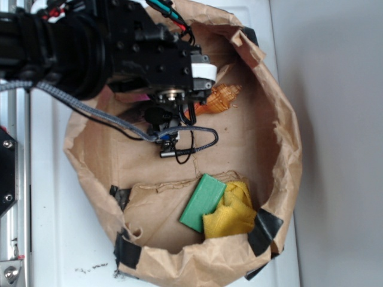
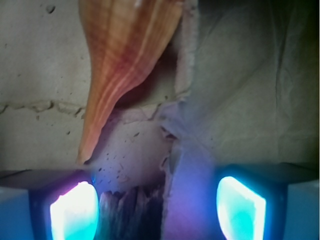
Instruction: Grab the wood chip.
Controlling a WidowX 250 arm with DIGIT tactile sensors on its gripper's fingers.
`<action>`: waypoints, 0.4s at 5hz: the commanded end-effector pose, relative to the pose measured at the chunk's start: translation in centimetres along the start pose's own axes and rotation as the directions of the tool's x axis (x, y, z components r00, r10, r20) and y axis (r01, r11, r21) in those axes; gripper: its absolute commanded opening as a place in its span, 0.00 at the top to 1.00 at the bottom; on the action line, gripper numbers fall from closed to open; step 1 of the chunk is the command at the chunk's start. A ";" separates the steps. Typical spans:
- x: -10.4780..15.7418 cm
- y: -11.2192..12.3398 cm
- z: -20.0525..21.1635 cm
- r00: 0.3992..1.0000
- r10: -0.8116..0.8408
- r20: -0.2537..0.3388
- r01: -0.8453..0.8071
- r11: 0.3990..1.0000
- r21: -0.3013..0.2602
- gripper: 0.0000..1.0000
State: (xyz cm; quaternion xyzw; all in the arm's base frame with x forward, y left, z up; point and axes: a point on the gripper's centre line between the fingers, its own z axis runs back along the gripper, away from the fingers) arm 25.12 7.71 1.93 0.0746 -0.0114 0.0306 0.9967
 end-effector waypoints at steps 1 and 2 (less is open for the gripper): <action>1.0 -0.3 0.1 0.999 0.023 0.045 -0.023 1.000 -0.004 1.00; 1.2 -0.4 0.0 0.998 0.039 0.047 -0.039 0.999 -0.001 1.00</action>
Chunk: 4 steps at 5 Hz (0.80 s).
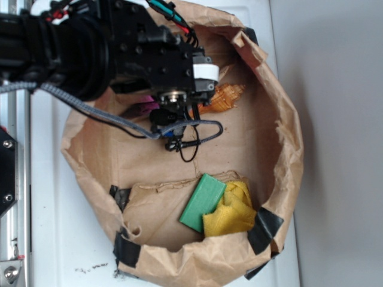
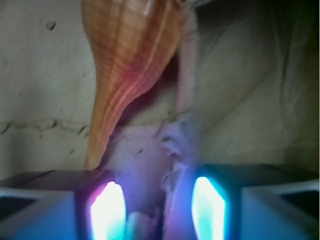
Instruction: Grab the wood chip.
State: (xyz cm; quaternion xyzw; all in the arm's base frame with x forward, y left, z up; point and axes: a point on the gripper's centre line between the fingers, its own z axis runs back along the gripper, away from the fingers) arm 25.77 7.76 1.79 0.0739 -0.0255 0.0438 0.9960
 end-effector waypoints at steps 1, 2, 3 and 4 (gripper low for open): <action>0.7 -0.4 0.3 1.000 0.021 0.012 -0.021 1.000 -0.003 1.00; 0.6 -0.3 1.1 1.000 0.016 0.001 -0.016 0.999 -0.028 1.00; 0.0 0.3 3.1 1.000 0.001 0.000 -0.001 0.997 -0.080 0.81; -1.3 1.2 5.1 0.999 -0.043 0.003 0.043 0.987 -0.154 0.00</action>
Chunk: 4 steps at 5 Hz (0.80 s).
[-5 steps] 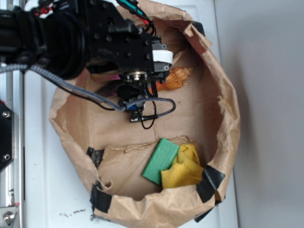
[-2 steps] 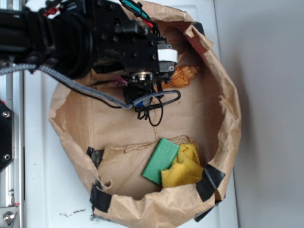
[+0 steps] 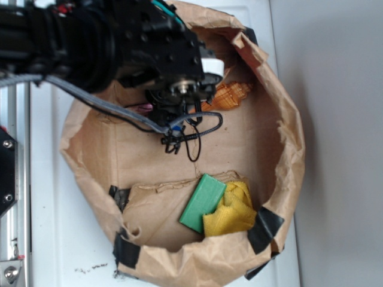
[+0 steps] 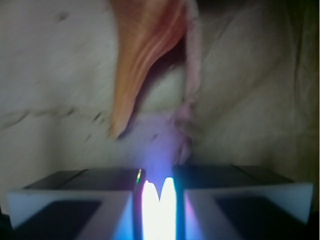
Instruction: Grab the wood chip.
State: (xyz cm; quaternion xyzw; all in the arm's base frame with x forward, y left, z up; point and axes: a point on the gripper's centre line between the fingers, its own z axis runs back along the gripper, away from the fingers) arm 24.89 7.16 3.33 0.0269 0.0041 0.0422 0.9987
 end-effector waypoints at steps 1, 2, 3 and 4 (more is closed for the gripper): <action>-2.3 1.0 4.1 0.994 -0.094 0.055 0.098 0.992 -0.074 0.00; -2.9 0.6 3.8 0.992 -0.117 0.050 0.120 0.991 -0.060 0.00; -3.1 0.2 2.8 0.991 -0.127 0.049 0.129 0.991 -0.039 0.00; -3.6 -0.5 1.7 0.985 -0.170 0.038 0.171 0.985 -0.031 0.00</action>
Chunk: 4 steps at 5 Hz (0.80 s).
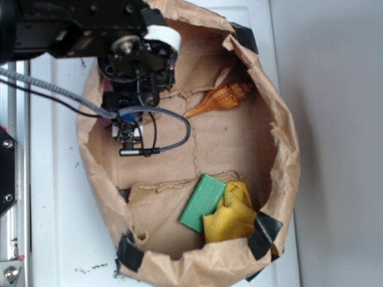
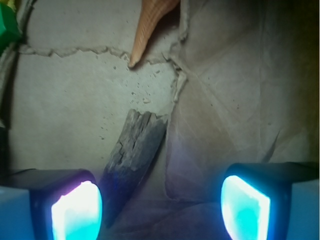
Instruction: Grab the wood chip.
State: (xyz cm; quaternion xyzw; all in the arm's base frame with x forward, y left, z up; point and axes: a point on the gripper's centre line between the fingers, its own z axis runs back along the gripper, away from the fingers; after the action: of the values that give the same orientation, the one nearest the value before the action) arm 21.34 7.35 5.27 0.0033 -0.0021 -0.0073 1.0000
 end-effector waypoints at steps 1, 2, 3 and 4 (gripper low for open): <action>-0.4 -1.7 -0.4 0.998 -0.066 0.022 0.066 0.998 0.000 0.00; -0.2 -2.5 -0.6 1.000 -0.030 0.002 0.031 0.998 -0.046 0.00; 0.4 -3.4 -2.3 1.000 0.007 -0.002 -0.007 1.000 -0.015 0.00; 0.8 -3.5 -4.1 1.000 0.020 0.002 -0.020 0.999 0.043 0.00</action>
State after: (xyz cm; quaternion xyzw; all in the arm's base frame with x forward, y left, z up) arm 21.84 4.60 1.28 0.0251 0.0032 0.0180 0.9995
